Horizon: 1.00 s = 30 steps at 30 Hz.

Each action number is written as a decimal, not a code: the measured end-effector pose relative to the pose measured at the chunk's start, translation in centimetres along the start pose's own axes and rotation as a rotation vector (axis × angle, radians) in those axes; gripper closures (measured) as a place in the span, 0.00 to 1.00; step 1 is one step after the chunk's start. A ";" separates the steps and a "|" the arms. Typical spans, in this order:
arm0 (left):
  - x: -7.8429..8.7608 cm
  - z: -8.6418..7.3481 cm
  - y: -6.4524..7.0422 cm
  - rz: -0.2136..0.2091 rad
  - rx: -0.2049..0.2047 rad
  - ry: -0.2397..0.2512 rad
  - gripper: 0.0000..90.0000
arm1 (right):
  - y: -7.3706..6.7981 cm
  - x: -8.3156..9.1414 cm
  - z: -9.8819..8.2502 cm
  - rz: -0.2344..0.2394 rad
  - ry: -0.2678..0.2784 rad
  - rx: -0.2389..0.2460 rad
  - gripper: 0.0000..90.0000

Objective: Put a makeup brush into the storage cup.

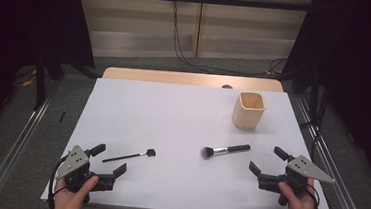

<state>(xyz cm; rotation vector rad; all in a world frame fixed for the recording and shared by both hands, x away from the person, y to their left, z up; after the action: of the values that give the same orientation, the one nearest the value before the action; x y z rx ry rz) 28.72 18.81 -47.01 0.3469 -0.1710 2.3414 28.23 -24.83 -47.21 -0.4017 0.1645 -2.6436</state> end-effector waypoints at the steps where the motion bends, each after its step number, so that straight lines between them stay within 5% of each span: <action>1: 0.0 0.0 0.0 0.001 -0.001 0.001 0.03 | 0.0 0.0 0.0 0.000 -0.001 0.002 0.00; 12: 0.0 0.2 -0.7 0.017 0.005 0.001 0.03 | 0.1 -0.2 -0.2 0.002 -0.007 -0.004 0.00; 20: -0.2 0.4 -1.3 0.015 -0.030 -0.012 0.03 | 0.0 -0.2 -0.1 0.011 -0.008 -0.002 0.00; 24: -0.5 0.6 -1.9 0.032 -0.012 -0.037 0.03 | -0.2 -0.3 0.0 0.012 -0.004 -0.006 0.00; 30: -0.9 1.6 -2.0 0.009 -0.042 -0.035 0.03 | -0.3 -0.3 0.0 0.015 -0.004 0.000 0.00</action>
<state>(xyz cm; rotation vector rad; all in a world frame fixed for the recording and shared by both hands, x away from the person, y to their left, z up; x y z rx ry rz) 31.07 19.30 -45.74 0.3675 -0.2383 2.3382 28.34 -24.39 -47.25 -0.4043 0.1658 -2.6280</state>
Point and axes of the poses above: each handheld gripper's, and its own axes: x roughly backward along the jaws, z roughly out of its top, y roughly to its right, the point moved 9 cm from there along -x, roughly forward along the jaws, and after that the axes turned 7 degrees about -x, right-handed, at the moved point
